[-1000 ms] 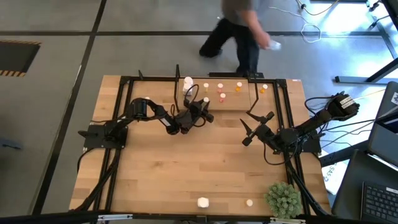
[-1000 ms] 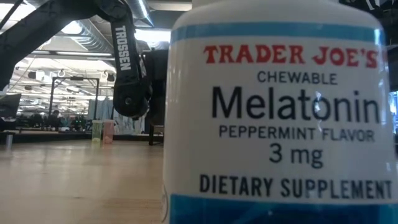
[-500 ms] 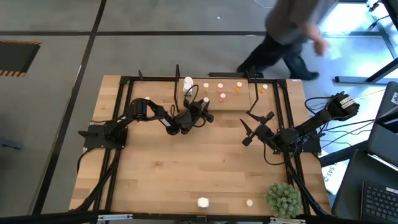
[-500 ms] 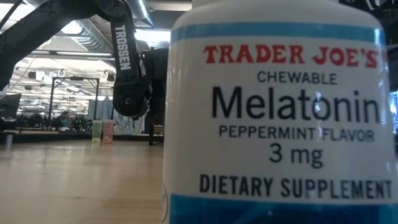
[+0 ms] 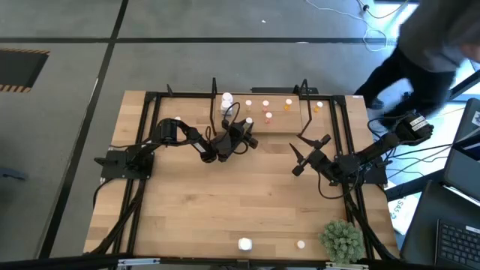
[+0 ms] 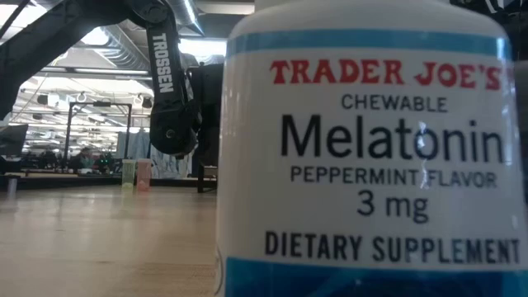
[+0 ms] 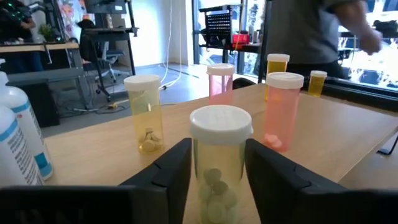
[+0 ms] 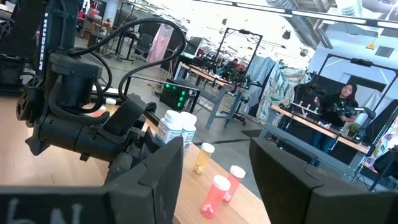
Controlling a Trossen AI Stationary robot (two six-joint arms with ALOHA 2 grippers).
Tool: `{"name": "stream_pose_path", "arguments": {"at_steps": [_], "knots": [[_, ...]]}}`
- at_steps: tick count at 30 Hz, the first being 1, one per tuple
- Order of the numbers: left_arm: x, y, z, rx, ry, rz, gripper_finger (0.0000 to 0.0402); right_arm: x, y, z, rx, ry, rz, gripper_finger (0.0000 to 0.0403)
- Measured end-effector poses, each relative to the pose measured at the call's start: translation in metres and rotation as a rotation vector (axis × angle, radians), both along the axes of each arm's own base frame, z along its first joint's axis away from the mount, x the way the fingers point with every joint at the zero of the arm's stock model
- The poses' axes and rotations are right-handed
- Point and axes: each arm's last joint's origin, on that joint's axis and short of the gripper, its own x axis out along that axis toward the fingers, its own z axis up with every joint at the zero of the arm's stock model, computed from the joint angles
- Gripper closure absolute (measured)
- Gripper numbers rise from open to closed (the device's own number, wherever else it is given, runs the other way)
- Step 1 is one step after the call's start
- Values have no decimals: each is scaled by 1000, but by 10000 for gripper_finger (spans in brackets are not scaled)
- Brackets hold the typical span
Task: Pick and place medicine bottles onto shelf by color
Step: Put the bottom yellow pill bottle on the shelf aligned with the other yellow pill bottle
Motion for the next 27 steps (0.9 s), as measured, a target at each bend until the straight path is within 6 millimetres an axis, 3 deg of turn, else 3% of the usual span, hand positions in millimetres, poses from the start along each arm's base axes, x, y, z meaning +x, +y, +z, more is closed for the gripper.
{"name": "stream_pose_path", "arguments": {"at_steps": [9,27], "knots": [[0,-1,0,0,4,17,192,0,0,0,0,0,0,215],[1,-17,15,73,8,7,188,0,0,0,0,0,0,215]]}}
